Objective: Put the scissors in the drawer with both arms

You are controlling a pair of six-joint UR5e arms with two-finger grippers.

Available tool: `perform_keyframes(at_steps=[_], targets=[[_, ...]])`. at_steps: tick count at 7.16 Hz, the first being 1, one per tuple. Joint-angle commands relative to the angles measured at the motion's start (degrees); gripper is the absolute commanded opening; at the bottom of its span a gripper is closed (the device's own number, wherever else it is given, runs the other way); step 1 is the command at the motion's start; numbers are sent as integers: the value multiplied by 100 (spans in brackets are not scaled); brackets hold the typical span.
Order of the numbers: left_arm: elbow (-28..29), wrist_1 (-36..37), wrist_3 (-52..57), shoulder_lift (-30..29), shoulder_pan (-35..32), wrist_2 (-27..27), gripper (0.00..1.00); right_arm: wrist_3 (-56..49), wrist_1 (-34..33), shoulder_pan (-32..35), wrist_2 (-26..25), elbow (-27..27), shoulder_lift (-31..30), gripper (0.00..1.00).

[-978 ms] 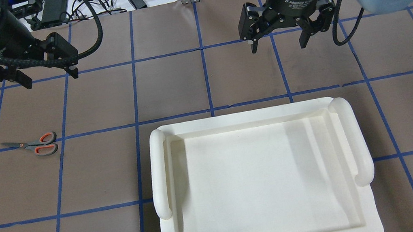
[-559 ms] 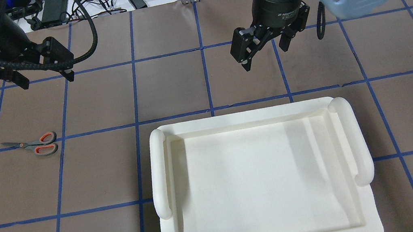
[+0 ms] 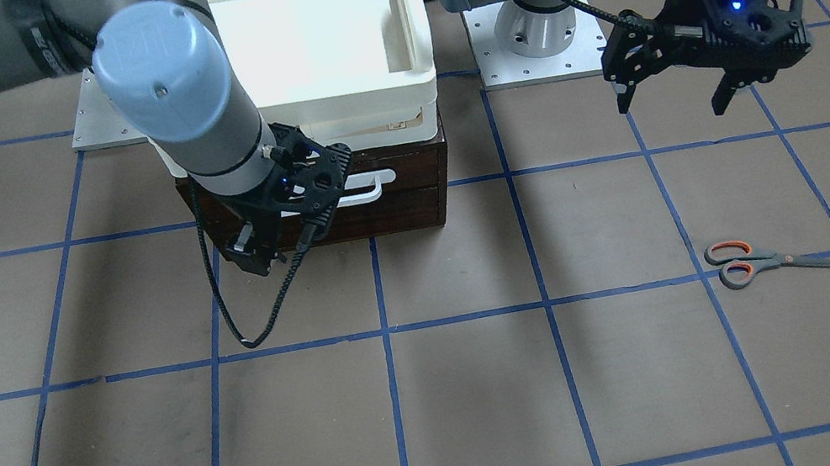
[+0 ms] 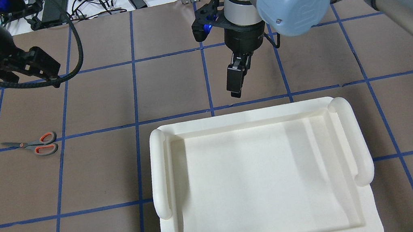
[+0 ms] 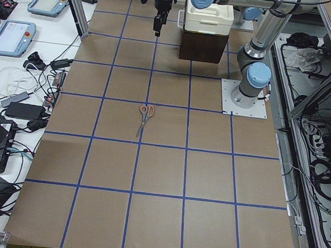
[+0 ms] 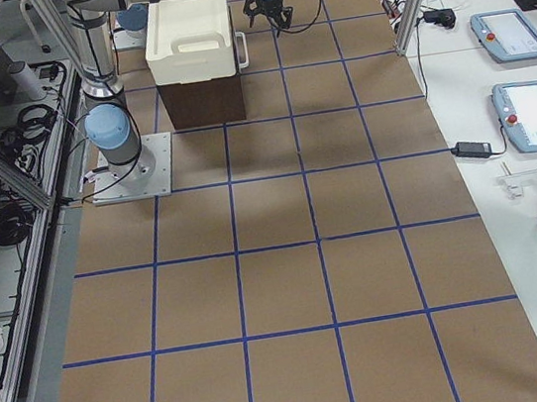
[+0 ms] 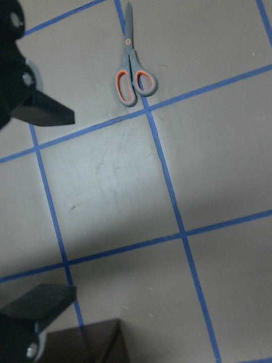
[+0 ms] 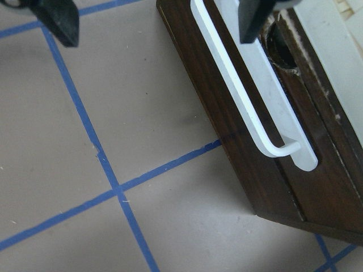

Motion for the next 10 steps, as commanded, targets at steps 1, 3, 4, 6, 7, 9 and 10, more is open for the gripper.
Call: perform_keyframes(at_steps=[1,3,4,6,7,9,10], targets=[[-52,26,2541,-125,1197,-5,100,-1270,513,-3,150,-269,417,99],[-148,243,3937,-414,1535,-5,100,-1695,1384,23,202,-551,786,98],[-210,611,4491,-607,1632,3,100,-2314,1553,23,298,-569,831,97],[-368,1113,5817,-968,2061,-5,98,-2513,1764,23,360,-945,1154,96],[-429,1498,6946,-1126,2133,3,98,-2505,1957,23,422,-1104,1287,96],[-483,2142,8316,-1653,2134,-5,99,-2478,2003,23,528,-1044,1428,98],[-483,2179,9268,-1908,2134,-5,99,-2243,2003,41,536,-966,1429,98]])
